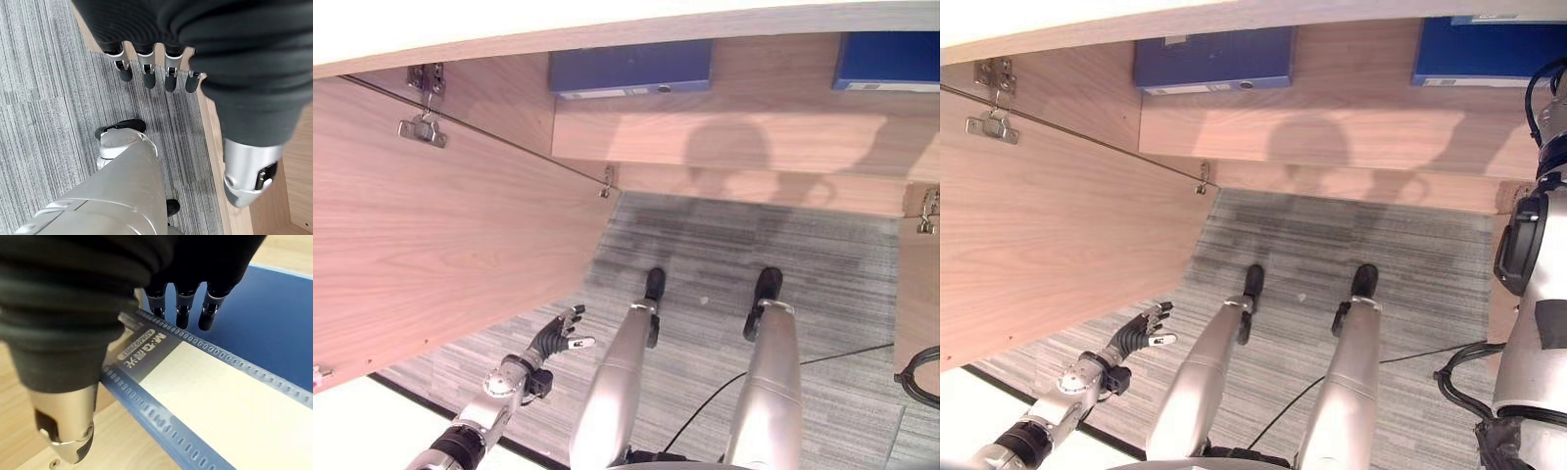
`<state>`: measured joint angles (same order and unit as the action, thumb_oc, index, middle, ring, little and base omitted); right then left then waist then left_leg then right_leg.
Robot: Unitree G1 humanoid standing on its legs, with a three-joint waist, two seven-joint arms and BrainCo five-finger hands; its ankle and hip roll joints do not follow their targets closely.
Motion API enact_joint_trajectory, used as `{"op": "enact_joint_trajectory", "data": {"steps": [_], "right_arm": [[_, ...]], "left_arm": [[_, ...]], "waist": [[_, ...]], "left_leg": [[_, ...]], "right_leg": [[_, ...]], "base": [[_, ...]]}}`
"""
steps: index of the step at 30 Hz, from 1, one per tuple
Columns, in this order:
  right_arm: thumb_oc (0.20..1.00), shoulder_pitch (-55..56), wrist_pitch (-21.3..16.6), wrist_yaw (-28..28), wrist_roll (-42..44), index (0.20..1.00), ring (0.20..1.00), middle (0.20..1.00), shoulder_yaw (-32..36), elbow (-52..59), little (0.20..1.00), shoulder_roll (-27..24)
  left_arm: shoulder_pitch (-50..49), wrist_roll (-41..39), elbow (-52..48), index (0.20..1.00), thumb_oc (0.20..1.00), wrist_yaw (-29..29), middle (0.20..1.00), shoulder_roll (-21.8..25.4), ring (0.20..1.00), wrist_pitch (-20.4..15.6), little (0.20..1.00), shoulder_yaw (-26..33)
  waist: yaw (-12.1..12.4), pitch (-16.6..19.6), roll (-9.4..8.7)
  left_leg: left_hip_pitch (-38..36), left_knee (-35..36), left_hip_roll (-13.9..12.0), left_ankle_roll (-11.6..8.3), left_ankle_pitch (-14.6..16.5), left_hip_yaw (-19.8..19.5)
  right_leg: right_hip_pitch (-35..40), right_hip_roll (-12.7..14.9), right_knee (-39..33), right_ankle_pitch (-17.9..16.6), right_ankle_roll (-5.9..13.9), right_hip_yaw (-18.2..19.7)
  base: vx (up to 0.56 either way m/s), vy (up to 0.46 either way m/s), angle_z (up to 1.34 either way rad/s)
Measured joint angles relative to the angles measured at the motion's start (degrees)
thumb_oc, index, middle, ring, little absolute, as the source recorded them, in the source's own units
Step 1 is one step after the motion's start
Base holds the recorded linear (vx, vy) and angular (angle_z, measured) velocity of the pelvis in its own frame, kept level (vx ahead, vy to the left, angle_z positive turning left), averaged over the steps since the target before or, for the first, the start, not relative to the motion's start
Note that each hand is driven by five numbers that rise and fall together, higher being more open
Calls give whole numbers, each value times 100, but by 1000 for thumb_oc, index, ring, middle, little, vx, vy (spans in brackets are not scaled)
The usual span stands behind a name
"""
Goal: Put the empty folder in the office cabinet
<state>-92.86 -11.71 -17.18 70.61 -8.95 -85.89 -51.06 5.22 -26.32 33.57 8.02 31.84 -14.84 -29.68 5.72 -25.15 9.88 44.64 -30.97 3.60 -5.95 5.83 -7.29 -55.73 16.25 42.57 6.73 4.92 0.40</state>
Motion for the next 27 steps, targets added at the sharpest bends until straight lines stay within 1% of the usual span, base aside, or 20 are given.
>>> {"op": "enact_joint_trajectory", "data": {"steps": [3, 6, 10, 11, 16, 19, 21, 23, 24, 25, 26, 27], "right_arm": [[1000, 0, 155, -60, -216, 1000, 1000, 1000, 1, -96, 1000, -3], [1000, -2, 325, -95, -228, 1000, 1000, 1000, -5, -248, 1000, 14], [1000, -63, 768, -64, -730, 1000, 1000, 1000, -314, -641, 1000, -7], [1000, -60, 939, -66, -943, 1000, 1000, 1000, -377, -681, 1000, -7], [1000, -60, 1247, -23, -1428, 1000, 1000, 1000, -476, -689, 1000, -8], [1000, -38, 1323, -23, -1620, 1000, 1000, 1000, -477, -693, 1000, -7], [1000, 76, 1332, -28, -1780, 1000, 1000, 1000, -424, -698, 1000, -7], [1000, 426, 1215, -57, -1776, 1000, 1000, 1000, -151, -688, 1000, 2], [1000, 501, 1186, -77, -1777, 1000, 1000, 1000, -117, -691, 1000, -10], [1000, 689, 1028, -175, -1772, 1000, 1000, 1000, -14, -659, 1000, 155], [1000, 744, 975, -247, -1766, 1000, 1000, 1000, 75, -688, 1000, 185], [1000, 805, 1009, -291, -1760, 1000, 1000, 1000, 91, -688, 1000, 236]], "left_arm": [[-52, 75, -1, 1000, 1000, -35, 1000, -4, 1000, 4, 1000, -3], [-94, 82, 7, 1000, 1000, -90, 1000, -4, 1000, 23, 1000, -3], [-129, 93, 12, 1000, 1000, -134, 1000, -3, 1000, 87, 1000, -2], [-175, 100, 10, 1000, 1000, -133, 1000, -5, 1000, 92, 1000, -2], [-369, 303, 28, 1000, 1000, -134, 1000, -14, 1000, 117, 1000, 4], [-380, 312, 91, 1000, 1000, -136, 1000, -84, 1000, 127, 1000, 5], [-381, 313, 146, 1000, 1000, -207, 1000, -259, 1000, 153, 1000, 1], [-378, 322, 132, 1000, 1000, -249, 1000, -291, 1000, 171, 1000, -10], [-379, 324, 138, 1000, 1000, -251, 1000, -292, 1000, 174, 1000, -10], [-349, 452, 248, 1000, 1000, -349, 1000, -402, 1000, 175, 1000, -54], [-342, 508, 314, 1000, 1000, -392, 1000, -470, 1000, 186, 1000, -78], [-341, 535, 300, 1000, 1000, -414, 1000, -498, 1000, 176, 1000, -119]], "waist": [[-5, 14, -22], [-4, 28, -34], [5, 82, -79], [6, 125, -102], [14, 200, -94], [27, 202, -92], [56, 204, -88], [74, 210, -79], [79, 223, -60], [79, 266, -36], [56, 270, -35], [45, 271, -34]], "left_leg": [[-3, -6, 0, 0, 0, 0], [-6, -9, 0, 0, 0, 2], [-18, 0, -16, -16, -10, -21], [-17, 16, -21, -17, -10, -19], [-32, 78, -39, -17, -10, -12], [-41, 70, -40, -17, -10, -11], [-93, 116, -43, -19, -12, -9], [-146, 180, -65, -31, -19, -51], [-157, 187, -69, -32, -19, -72], [-193, 254, -91, -43, -28, -88], [-214, 286, -96, -58, -37, -89], [-226, 302, -101, -60, -39, -93]], "right_leg": [[2, -2, 2, 0, 0, 0], [9, -1, -5, -2, 3, 1], [42, -1, -25, -1, 6, -24], [42, -2, -36, 0, 10, -36], [80, -12, -119, -22, 33, -54], [83, -12, -117, -23, 27, -58], [106, -10, -115, -10, 12, -60], [164, -13, -119, 13, -19, -116], [190, -14, -125, 29, -44, -131], [226, -55, -192, 40, -59, -161], [235, -79, -202, 40, -60, -139], [237, -88, -202, 40, -60, -138]], "base": [[0, 0, 0], [-6, -13, 0], [-4, -8, 0], [0, 0, 0], [-1, -2, -1], [0, 0, 0], [0, 0, 0], [-2, -19, 5], [0, 0, 0], [0, 0, 0], [-2, -6, -6], [0, 0, 0]]}}
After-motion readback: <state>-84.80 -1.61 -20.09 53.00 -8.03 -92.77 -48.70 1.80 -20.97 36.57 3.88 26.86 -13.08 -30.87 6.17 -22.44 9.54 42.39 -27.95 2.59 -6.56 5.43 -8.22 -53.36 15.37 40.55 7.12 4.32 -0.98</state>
